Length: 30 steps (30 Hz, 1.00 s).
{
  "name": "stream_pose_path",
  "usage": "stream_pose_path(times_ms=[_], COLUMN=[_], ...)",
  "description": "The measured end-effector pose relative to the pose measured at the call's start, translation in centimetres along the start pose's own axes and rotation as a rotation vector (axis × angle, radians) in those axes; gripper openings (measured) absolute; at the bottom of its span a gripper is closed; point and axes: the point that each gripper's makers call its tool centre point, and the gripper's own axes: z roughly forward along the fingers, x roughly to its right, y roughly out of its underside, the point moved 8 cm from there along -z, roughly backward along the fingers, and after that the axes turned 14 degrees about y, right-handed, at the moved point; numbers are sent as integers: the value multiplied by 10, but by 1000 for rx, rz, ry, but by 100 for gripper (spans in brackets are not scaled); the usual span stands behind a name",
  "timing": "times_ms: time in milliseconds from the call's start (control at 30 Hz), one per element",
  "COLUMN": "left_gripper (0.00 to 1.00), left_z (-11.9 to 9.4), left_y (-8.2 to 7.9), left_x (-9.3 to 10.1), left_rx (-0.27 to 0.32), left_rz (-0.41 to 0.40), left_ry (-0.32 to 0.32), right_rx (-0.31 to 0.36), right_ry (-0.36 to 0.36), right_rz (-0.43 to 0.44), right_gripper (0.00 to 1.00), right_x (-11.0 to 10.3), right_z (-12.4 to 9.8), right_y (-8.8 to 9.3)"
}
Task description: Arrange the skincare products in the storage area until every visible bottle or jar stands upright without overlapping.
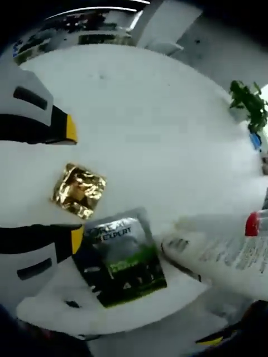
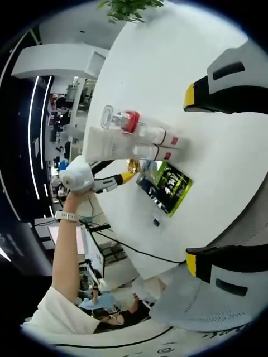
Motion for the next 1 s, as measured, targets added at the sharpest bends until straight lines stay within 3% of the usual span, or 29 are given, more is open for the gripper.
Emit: stream_pose_path(times_ms=[100, 200, 233, 300, 367, 533, 667, 867, 1000], left_gripper=[54, 53, 52, 52, 51, 53, 51, 48, 45], left_z=[2, 4, 5, 6, 7, 15, 21, 25, 27], left_y=[-2, 1, 1, 5, 4, 7, 10, 12, 12], left_x=[2, -3, -2, -4, -7, -10, -9, -15, -18], left_rx=[-54, -109, -104, -114, -103, -103, -169, -161, -166], left_rz=[50, 158, 207, 198, 254, 288, 351, 345, 343], left_ry=[28, 64, 94, 117, 137, 184, 250, 251, 291], right_rx=[-7, -16, -18, -6, -10, -8, -7, -26, -36], right_ry=[1, -1, 0, -11, -20, -21, -14, -15, -25], right_rz=[9, 21, 24, 19, 29, 42, 53, 59, 57], right_gripper=[100, 100, 100, 100, 100, 100, 100, 100, 100], right_x=[1, 1, 1, 0, -1, -2, 1, -2, -2], right_z=[1, 2, 1, 3, 4, 6, 6, 7, 9], right_y=[3, 5, 5, 6, 7, 7, 8, 8, 8])
